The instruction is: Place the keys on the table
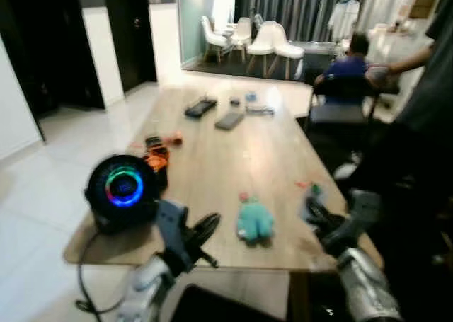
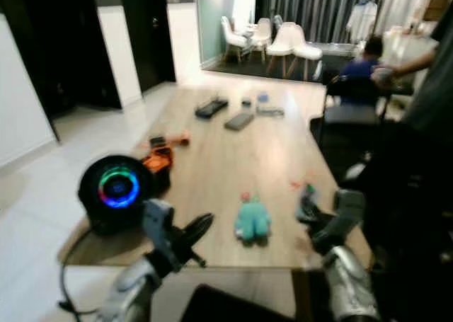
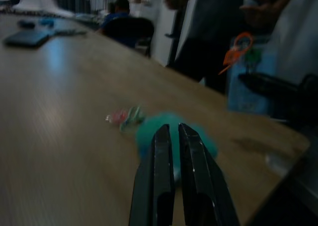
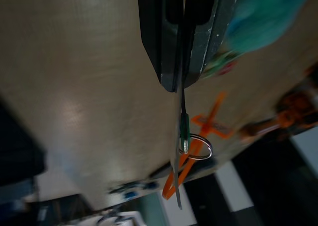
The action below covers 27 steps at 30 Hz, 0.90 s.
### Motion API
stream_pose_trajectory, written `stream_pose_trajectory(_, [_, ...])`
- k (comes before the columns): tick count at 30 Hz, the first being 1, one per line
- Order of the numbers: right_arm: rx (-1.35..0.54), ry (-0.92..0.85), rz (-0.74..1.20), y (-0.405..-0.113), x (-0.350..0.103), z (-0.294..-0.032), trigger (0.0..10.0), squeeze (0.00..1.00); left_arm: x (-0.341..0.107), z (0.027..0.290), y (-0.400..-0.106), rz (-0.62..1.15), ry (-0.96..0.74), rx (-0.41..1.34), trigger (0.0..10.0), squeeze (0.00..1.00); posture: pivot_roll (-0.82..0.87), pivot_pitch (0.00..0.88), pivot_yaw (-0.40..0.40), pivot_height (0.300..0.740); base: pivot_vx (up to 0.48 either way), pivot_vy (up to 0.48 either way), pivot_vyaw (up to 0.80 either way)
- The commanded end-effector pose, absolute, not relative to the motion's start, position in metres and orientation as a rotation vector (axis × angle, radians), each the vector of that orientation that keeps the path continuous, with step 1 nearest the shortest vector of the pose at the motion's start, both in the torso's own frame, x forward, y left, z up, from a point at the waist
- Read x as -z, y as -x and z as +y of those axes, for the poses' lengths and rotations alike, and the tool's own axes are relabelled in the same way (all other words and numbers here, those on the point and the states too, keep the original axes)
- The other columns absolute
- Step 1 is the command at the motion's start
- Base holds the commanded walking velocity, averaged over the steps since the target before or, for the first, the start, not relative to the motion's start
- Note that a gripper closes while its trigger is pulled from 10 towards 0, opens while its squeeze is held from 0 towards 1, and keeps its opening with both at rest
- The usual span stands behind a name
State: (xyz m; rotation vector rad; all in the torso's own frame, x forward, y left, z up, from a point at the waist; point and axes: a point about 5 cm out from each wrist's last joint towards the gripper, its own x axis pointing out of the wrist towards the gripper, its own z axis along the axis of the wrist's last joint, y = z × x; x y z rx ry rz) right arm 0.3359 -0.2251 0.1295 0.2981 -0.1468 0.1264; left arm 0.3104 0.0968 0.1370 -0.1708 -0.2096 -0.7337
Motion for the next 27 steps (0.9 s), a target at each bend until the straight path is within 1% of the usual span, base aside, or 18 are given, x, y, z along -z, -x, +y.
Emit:
stream_pose_trajectory(1, [-0.150, -0.311, -0.137, -0.337, -0.126, -0.216, 10.0, 0.00, -0.129, 0.104, -0.306, -0.188, 0.179, 0.716, 10.0, 0.00, 0.01, 0.033, -0.004, 0.740, 0.000, 0.000, 0.00])
stream_pose_trajectory(15, [-0.209, -0.345, -0.102, -0.333, -0.116, -0.203, 10.0, 0.00, -0.129, 0.105, -0.301, -0.183, 0.162, 0.758, 10.0, 0.00, 0.01, 0.036, -0.003, 0.740, 0.000, 0.000, 0.00])
stream_pose_trajectory(18, [-0.215, -0.388, -0.078, -0.332, -0.110, -0.201, 10.0, 0.00, -0.128, 0.104, -0.300, -0.179, 0.162, 0.769, 10.0, 0.00, 0.01, 0.037, -0.004, 0.740, 0.000, 0.000, 0.00])
stream_pose_trajectory(24, [-0.236, -0.591, -0.081, -0.328, -0.105, -0.197, 10.0, 0.00, -0.130, 0.101, -0.297, -0.178, 0.170, 0.798, 10.0, 0.00, 0.02, 0.041, -0.007, 0.740, 0.000, 0.000, 0.00])
stream_pose_trajectory(25, [-0.236, -0.591, -0.081, -0.328, -0.105, -0.197, 10.0, 0.00, -0.130, 0.101, -0.297, -0.178, 0.170, 0.798, 10.0, 0.00, 0.02, 0.041, -0.007, 0.740, 0.000, 0.000, 0.00])
stream_pose_trajectory(27, [-0.267, -0.675, -0.103, -0.324, -0.108, -0.197, 10.0, 0.00, -0.131, 0.099, -0.295, -0.175, 0.179, 0.822, 10.0, 0.00, 0.02, 0.040, -0.006, 0.740, 0.000, 0.000, 0.00])
